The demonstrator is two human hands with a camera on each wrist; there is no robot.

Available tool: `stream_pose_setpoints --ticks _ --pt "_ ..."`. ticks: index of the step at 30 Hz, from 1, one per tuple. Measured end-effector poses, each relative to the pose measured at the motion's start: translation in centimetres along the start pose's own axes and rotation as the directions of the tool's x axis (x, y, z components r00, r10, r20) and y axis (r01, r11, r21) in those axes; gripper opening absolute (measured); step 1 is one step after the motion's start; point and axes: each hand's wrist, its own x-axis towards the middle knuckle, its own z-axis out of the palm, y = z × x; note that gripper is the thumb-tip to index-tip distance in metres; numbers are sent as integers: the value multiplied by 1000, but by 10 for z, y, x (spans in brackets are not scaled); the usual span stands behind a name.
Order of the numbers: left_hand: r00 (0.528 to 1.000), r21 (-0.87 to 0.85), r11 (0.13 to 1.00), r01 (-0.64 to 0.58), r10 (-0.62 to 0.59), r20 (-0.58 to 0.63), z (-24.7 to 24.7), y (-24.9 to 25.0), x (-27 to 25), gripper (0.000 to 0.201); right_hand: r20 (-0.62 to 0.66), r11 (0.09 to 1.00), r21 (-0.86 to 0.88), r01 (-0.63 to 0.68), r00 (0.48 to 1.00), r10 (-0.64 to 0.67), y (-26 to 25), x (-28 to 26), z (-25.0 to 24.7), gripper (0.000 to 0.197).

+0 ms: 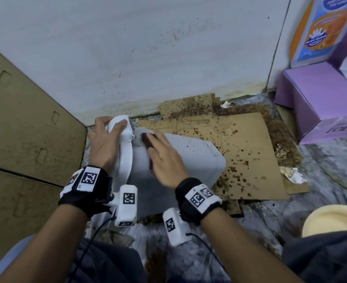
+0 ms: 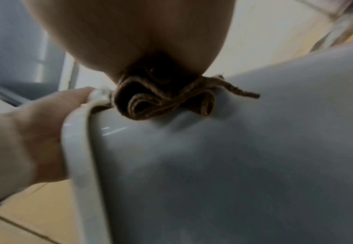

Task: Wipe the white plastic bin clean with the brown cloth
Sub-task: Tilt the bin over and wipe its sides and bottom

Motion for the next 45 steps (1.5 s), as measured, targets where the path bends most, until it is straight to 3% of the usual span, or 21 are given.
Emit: stream_pose_setpoints --ticks 2,5,9,13,19,24,26,29,33,38,45 --pt "1000 10 1000 5 -5 0 -3 -1 -1 50 20 997 -26 67 998 -66 -13 2 12 46" --pt "1000 29 1000 7 -7 6 -8 -3 -4 51 -17 970 -230 74 997 -80 -8 2 16 46" --pt "1000 17 1000 19 -19 13 -8 -2 -11 59 -80 930 -362 -65 996 39 25 -6 -3 45" --pt "1000 16 1000 8 -8 9 -4 -2 -17 55 -200 826 -496 -266 961 189 62 -13 -29 41" --pt "1000 40 999 0 0 -8 -1 -1 -21 40 -253 870 -394 -296 945 207 76 -5 -42 32" --pt "1000 41 999 -15 15 -13 -1 2 -23 39 -476 962 -200 -184 877 68 49 1 -49 29" --pt "1000 35 999 -16 16 -16 0 3 -23 38 -428 982 -181 -56 903 -27 30 2 -42 30" --pt "1000 32 999 -17 18 -24 -1 1 -22 39 -108 982 -171 79 989 -98 17 -7 -15 38" --pt "1000 26 1000 -15 15 -21 -5 0 -20 41 21 989 -142 44 999 -41 25 -13 -7 46" --pt "1000 5 1000 -17 17 -10 -3 0 -23 38 -10 964 -264 -17 1000 14 46 -10 -20 45" --pt "1000 16 1000 -24 25 -17 -3 -3 -19 33 -129 941 -254 -223 972 195 110 -11 -35 44"
